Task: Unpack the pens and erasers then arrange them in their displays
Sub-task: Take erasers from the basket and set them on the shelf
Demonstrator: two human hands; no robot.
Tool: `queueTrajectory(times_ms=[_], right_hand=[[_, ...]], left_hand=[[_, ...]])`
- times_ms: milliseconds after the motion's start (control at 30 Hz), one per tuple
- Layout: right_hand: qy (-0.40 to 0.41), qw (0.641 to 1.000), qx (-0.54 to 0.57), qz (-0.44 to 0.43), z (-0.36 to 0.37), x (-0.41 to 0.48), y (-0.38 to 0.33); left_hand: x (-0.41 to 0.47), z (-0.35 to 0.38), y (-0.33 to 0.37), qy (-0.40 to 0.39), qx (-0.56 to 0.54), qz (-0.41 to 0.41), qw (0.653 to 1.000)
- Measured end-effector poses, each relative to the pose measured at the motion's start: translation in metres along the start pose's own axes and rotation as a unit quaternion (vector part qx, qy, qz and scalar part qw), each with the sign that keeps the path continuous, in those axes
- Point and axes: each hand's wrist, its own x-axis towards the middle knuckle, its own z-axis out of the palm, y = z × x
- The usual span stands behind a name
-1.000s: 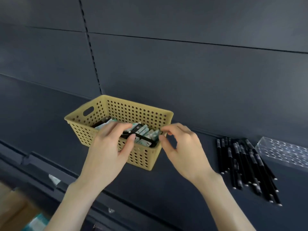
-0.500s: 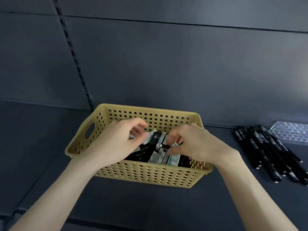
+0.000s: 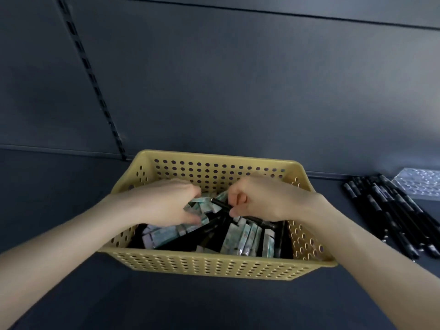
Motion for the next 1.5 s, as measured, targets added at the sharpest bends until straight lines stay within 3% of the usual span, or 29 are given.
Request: queueTrajectory(times_ms=[133, 267, 667, 800, 1167, 1500], right_hand=[[0.016, 0.996, -0.084, -0.013, 0.003, 0.000, 0.007], [0.034, 0.996, -0.068, -0.050, 0.004, 0.004, 0.004], [0.012, 0.979, -0.171, -0.109, 0.006, 0.021, 0.001], [-0.014, 0.985, -0.142, -0.096, 0.006, 0.019, 0.006], [0.026, 0.992, -0.077, -0.096, 0.002, 0.020, 0.002], [-0.050, 0.993, -0.088, -0.060, -0.005, 0.032, -0.015]], left_hand=[[0.009, 0.006, -0.004, -0.030, 0.033, 0.005, 0.999], [0.015, 0.008, -0.008, -0.027, 0.050, 0.027, 0.998], [0.021, 0.005, -0.012, -0.030, -0.006, 0.046, 0.998], [0.025, 0.004, -0.013, -0.035, 0.016, 0.048, 0.998], [0.023, -0.001, -0.022, -0.061, -0.005, 0.048, 0.997], [0.019, -0.009, -0.031, -0.065, -0.020, 0.083, 0.994]])
